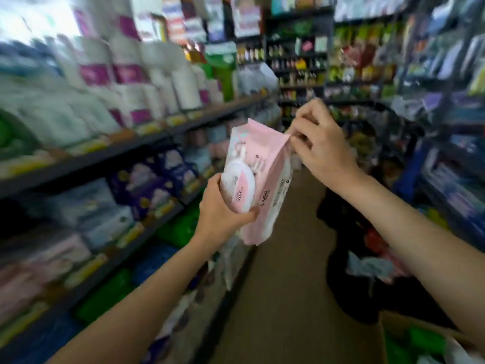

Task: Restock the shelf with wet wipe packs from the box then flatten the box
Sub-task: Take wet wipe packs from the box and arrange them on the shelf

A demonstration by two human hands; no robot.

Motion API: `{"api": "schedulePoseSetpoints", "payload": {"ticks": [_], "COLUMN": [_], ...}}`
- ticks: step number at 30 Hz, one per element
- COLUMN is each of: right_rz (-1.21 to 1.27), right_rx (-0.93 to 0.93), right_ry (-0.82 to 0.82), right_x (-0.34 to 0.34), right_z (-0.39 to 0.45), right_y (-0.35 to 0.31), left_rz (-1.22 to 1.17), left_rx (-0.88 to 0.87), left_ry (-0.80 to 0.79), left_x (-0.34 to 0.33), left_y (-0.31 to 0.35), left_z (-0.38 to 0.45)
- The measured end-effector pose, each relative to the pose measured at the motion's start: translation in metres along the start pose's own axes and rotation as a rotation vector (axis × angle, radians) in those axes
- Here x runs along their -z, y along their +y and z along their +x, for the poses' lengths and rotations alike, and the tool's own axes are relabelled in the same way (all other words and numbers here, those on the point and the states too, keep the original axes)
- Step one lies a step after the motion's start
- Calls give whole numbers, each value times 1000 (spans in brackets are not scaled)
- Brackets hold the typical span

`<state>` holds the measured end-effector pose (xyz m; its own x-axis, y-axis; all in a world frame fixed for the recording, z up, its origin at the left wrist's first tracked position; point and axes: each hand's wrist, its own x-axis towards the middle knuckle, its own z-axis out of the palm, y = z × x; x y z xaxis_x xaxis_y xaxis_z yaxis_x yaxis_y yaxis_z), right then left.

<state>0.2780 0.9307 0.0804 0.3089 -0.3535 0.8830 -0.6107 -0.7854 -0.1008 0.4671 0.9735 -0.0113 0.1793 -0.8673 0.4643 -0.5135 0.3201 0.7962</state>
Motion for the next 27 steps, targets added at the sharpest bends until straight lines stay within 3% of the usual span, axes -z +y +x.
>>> {"api": "schedulePoseSetpoints", "payload": {"ticks": [4,8,12,15,17,21,23,24,27], "right_rz": [184,363,372,252,147,183,410,665,1735], "right_rx": [-30,-44,-45,210,333,299,92,-88,-589], "right_ry": [194,257,125,34,37,122,58,-51,-644], "right_x": [-41,-84,-116,-135,-149,-177,-190,-191,-192], "right_z": [64,112,141,148,157,184,191,193,196], "right_y": [-53,-116,-178,-220,-239,-257,-261,-265,-283], "left_rz": [361,786,1166,1400,1482,1529,1543,1537,1602], "left_rx": [-213,-426,-553,-598,-600,-565,-528,-509,-545], "left_ry": [360,629,675,655,650,639,653,676,754], "left_x": [120,218,296,336,353,372,380,384,395], "left_y": [38,58,71,74,75,71,68,68,69], "left_z": [13,10,4,1,0,3,11,18,47]}}
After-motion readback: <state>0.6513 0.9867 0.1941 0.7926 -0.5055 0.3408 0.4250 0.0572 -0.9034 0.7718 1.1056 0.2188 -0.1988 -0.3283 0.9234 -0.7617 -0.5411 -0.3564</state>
